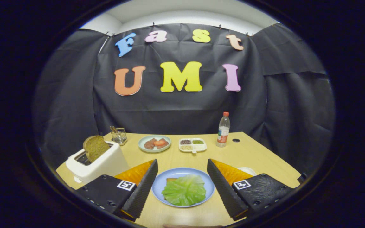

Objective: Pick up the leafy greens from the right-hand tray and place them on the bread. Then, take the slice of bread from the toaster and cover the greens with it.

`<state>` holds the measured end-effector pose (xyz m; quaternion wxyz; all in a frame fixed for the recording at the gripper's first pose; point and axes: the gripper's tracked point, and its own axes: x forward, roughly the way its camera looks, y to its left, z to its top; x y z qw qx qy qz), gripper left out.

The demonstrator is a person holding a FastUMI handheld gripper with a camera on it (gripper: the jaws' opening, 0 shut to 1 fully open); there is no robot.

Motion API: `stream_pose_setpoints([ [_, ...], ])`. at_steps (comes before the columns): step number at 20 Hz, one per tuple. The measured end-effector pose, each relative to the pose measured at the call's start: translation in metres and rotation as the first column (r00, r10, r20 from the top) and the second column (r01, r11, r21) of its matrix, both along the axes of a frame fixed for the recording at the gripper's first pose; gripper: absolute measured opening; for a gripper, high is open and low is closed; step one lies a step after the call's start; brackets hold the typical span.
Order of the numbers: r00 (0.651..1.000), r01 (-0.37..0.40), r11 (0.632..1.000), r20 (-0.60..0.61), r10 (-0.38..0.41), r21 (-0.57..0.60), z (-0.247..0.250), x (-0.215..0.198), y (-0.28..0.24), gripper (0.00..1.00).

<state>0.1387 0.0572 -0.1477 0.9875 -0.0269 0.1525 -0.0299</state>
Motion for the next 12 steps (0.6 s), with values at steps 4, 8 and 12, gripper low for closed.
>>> stream_pose_setpoints([
  [4,0.999,-0.032,0.999,0.021,0.032,0.015,0.023,-0.004,0.041,0.96],
  [8,0.997,-0.07,0.997,0.025,0.07,0.015,0.037,-0.002,0.089,0.96],
  [12,0.994,-0.105,0.994,0.001,0.105,0.015,0.042,0.011,0.135,0.96],
])
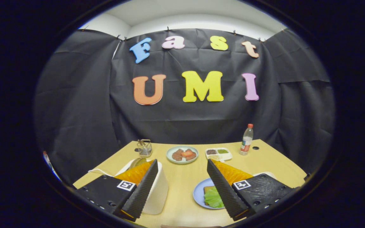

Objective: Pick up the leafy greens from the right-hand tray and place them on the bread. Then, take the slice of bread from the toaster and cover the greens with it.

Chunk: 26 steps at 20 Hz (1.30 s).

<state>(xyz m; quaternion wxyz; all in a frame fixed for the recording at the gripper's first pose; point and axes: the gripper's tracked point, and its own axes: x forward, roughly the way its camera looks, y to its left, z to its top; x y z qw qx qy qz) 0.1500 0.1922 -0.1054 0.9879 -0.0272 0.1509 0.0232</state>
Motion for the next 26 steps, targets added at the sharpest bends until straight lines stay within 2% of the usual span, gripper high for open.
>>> stream_pose_setpoints([
  [5,0.999,-0.035,0.999,-0.012,0.035,-0.028,0.0,0.019,0.055,0.96],
  [10,0.996,-0.047,0.995,-0.086,0.039,-0.09,-0.034,0.044,0.092,0.96],
  [15,0.987,-0.019,0.994,-0.158,0.002,-0.104,-0.066,0.063,0.095,0.95],
  [21,0.982,-0.006,0.996,-0.19,-0.011,-0.089,-0.084,0.073,0.095,0.83],
  [26,0.975,-0.047,0.998,-0.22,0.035,-0.047,-0.098,0.072,0.105,0.28],
])
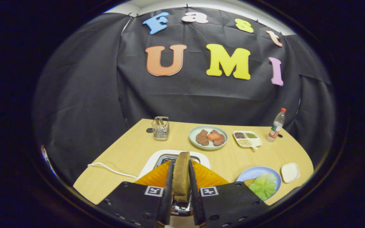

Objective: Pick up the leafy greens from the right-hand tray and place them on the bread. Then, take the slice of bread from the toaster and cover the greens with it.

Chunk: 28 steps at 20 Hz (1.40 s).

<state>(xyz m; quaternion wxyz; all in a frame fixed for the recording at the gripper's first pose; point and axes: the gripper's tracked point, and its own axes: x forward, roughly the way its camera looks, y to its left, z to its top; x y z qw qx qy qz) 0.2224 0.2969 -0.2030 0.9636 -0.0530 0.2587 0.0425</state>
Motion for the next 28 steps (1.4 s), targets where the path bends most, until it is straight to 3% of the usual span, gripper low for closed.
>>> stream_pose_setpoints([
  [2,1.0,0.019,1.0,0.013,-0.019,-0.001,0.003,-0.001,-0.005,0.16],
  [6,1.0,0.016,1.0,0.009,-0.016,-0.006,0.01,-0.007,-0.009,0.11],
  [15,0.992,-0.027,0.999,0.121,0.022,0.033,0.102,-0.012,-0.008,0.11],
  [21,0.984,-0.008,0.997,0.176,-0.006,0.077,0.16,-0.013,-0.039,0.11],
  [24,0.979,0.02,0.997,0.199,-0.035,0.078,0.163,-0.014,-0.069,0.11],
  [28,0.982,0.07,0.995,0.171,-0.081,0.067,0.13,-0.012,-0.113,0.11],
])
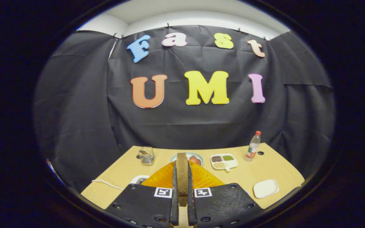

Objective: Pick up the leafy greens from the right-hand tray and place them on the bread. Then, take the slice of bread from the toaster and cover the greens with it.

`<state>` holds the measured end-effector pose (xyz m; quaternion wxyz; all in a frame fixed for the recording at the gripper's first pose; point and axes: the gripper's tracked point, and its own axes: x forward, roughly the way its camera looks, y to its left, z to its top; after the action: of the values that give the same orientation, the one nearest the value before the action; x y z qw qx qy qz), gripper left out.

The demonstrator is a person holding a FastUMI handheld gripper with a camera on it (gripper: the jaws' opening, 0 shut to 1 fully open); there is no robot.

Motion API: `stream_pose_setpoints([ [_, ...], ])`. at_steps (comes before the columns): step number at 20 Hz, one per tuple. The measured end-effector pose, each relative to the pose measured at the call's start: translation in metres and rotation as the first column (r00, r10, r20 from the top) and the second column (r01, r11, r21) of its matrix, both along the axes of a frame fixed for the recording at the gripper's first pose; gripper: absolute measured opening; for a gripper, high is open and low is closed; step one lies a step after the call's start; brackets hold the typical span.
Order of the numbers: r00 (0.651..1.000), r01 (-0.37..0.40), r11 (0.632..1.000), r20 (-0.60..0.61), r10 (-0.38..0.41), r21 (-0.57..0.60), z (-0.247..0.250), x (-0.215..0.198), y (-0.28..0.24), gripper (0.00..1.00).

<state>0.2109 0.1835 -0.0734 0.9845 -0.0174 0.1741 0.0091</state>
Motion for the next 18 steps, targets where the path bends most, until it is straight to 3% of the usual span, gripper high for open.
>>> stream_pose_setpoints([
  [6,0.993,0.051,0.999,-0.105,-0.049,0.013,-0.073,0.015,-0.053,0.11],
  [10,0.987,0.044,0.998,-0.155,-0.037,0.04,-0.113,0.021,-0.066,0.11],
  [18,0.975,0.074,0.992,-0.214,-0.052,0.098,-0.155,0.025,-0.113,0.11],
])
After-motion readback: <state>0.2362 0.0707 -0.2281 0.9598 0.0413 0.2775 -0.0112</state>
